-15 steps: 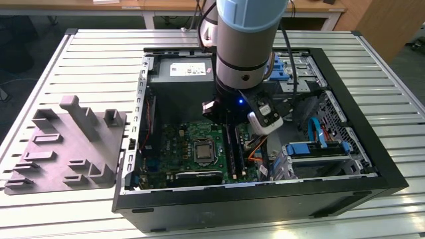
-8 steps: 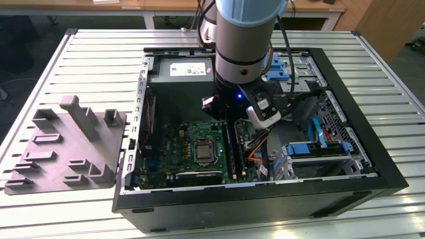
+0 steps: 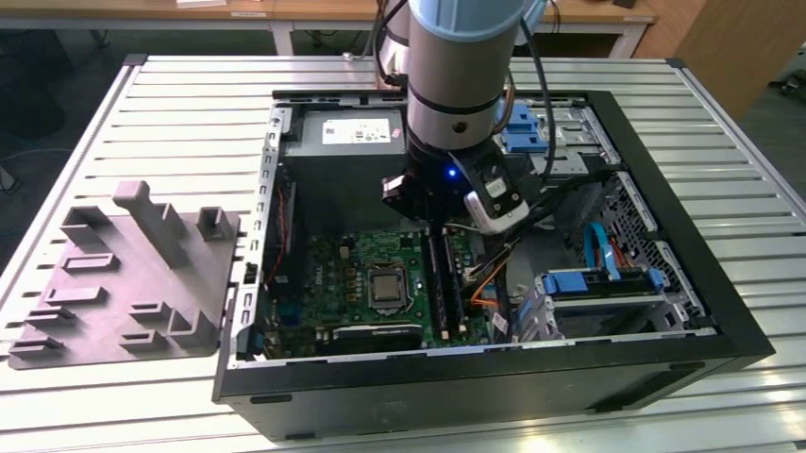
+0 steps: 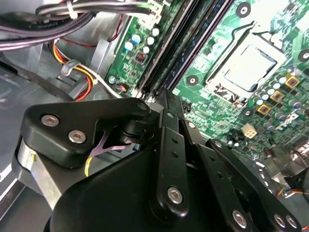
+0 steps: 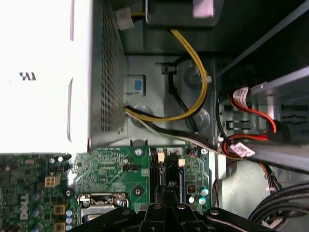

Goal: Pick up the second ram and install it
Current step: 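Press down the second ram until it locks into place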

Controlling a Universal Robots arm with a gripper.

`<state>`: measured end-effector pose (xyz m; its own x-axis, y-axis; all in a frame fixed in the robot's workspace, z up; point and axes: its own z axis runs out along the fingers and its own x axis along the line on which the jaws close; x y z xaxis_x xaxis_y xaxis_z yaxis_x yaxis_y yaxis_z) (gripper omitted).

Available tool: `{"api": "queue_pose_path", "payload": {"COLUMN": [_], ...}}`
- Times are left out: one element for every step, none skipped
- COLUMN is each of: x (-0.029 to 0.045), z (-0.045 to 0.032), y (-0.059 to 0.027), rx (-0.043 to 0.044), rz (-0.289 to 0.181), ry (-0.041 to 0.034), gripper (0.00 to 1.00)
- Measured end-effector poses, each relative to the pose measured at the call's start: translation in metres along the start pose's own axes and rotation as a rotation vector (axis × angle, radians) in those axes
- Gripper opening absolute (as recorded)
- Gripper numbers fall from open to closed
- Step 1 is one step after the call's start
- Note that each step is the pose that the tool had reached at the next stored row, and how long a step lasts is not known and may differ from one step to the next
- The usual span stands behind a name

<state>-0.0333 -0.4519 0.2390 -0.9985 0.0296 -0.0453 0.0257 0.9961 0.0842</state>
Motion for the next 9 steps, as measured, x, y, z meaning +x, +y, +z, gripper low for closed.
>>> {"api": "queue_pose_path", "payload": {"x": [0.0, 0.0001, 0.0001, 0.0001, 0.0001, 0.0001, 0.0002, 0.0002, 0.0002], "z": [0.0002, 0.0004, 0.0006, 0.0008, 0.0013, 0.0018, 0.0023, 0.0027, 0.0028], "y": [0.0013, 0.0025, 0.0035, 0.0041, 0.0044, 0.0044, 0.0044, 0.0043, 0.0043], "rx": [-0.0001, -0.0001, 0.0, 0.0, -0.0001, -0.0002, -0.0002, 0.0, 0.0001], "rz": [0.0, 0.0, 0.0, 0.0, 0.0, 0.0, 0.0, 0.0, 0.0], "ry": [0.0, 0.0, 0.0, 0.0, 0.0, -0.0001, 0.0, 0.0, 0.0001], "gripper": [0.1, 0.1, 0.1, 0.1, 0.1, 0.1, 0.1, 0.1, 0.1]}}
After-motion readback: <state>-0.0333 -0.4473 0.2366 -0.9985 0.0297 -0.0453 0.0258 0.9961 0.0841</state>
